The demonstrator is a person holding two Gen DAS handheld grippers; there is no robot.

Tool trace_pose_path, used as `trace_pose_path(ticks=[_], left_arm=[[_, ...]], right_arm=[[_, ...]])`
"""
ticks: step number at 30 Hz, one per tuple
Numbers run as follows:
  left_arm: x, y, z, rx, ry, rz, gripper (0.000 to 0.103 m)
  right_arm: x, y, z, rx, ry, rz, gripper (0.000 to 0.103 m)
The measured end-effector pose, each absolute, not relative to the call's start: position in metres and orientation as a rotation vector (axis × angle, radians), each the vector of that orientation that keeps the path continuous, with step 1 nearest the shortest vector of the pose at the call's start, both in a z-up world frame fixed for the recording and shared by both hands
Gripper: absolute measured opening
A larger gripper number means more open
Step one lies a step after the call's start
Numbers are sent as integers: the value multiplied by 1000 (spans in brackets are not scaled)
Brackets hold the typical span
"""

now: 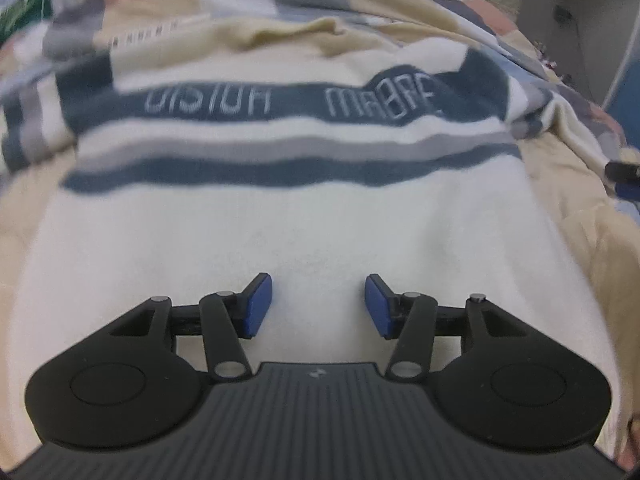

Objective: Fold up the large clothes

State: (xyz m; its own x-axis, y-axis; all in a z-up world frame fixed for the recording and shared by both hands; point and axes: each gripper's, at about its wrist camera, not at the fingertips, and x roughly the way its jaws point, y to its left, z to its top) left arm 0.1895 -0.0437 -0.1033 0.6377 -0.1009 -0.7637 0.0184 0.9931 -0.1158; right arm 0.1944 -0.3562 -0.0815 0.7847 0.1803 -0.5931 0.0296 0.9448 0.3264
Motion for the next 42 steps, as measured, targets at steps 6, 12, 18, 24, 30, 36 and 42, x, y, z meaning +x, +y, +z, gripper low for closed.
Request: trace_pose_path(ticks=[6, 12, 18, 24, 30, 36, 42], left_arm=[[191, -39, -103, -152, 874, -52, 59], [201, -31, -100, -246, 860, -29, 59], [209, -22, -104, -297, 840, -17, 59], [209, -18, -106, -321, 817, -23, 59], [214, -14, -108, -339, 811, -16, 59], [218, -11, -105, -353, 801, -13, 59], [232, -20, -107, -212, 781, 26, 59]], right_arm=[[234, -420, -94, 388, 619, -70, 44], [247, -492, -138, 685, 633, -218, 68], [255, -532, -159, 830, 539, -266, 65], [278, -569, -168, 938, 437, -329, 63], [300, -601, -148, 782, 456, -403, 12], [317, -644, -82, 564, 354, -457, 10], [336, -643, -31, 444, 332, -421, 10]])
